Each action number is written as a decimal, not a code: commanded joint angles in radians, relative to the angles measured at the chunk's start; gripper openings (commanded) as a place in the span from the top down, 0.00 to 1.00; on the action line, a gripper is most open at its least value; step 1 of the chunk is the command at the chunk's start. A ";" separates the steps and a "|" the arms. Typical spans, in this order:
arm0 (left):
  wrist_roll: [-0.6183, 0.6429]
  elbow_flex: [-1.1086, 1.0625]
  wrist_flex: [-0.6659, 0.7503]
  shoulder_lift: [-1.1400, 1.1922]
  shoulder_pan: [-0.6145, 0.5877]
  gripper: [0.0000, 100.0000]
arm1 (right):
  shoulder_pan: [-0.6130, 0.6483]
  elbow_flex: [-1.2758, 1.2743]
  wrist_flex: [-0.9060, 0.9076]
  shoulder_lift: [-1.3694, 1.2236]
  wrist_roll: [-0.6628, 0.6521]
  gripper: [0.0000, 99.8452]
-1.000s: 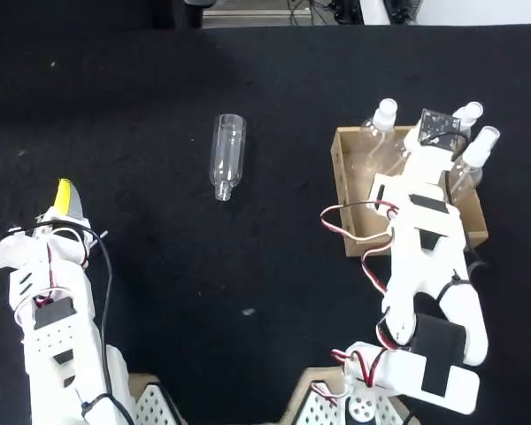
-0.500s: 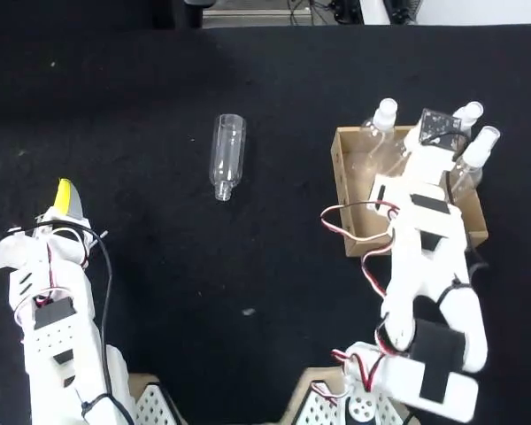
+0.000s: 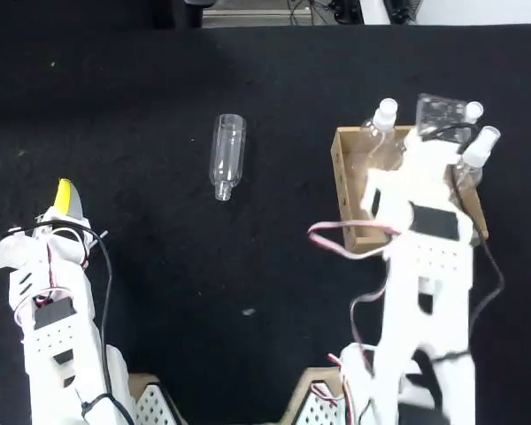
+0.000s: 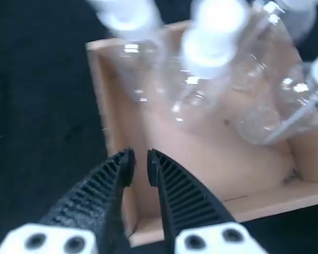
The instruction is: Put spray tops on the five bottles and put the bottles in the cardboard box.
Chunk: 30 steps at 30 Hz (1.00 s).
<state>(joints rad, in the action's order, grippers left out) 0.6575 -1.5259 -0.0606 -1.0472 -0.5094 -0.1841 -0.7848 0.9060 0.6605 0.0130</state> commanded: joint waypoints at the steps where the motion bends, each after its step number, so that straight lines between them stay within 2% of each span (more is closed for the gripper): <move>1: 0.006 0.056 0.018 -0.015 -0.007 0.77 | 0.080 0.056 0.071 0.154 0.005 0.99; 7: 0.006 0.054 0.018 -0.015 -0.007 0.77 | 0.273 0.054 0.137 0.219 -0.023 0.99; 18: 0.005 0.053 0.014 -0.015 0.001 0.77 | 0.554 0.053 0.107 0.148 -0.026 0.99; 21: 0.003 0.090 -0.077 -0.014 0.004 0.77 | 0.595 -0.007 0.006 0.148 -0.023 0.99; 24: -0.005 0.180 -0.233 -0.005 0.024 0.76 | 0.597 -0.133 -0.124 0.151 0.014 0.99; 27: -0.104 0.275 -0.367 -0.005 0.054 0.76 | 0.597 -0.229 -0.218 0.157 0.038 0.99; 30: -0.229 0.355 -0.443 -0.005 0.068 0.76 | 0.597 -0.266 -0.255 0.153 0.038 0.99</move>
<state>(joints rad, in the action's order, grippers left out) 0.5700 -1.3265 -0.4028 -1.0457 -0.4741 0.3989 -1.0441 0.7112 0.8416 0.0437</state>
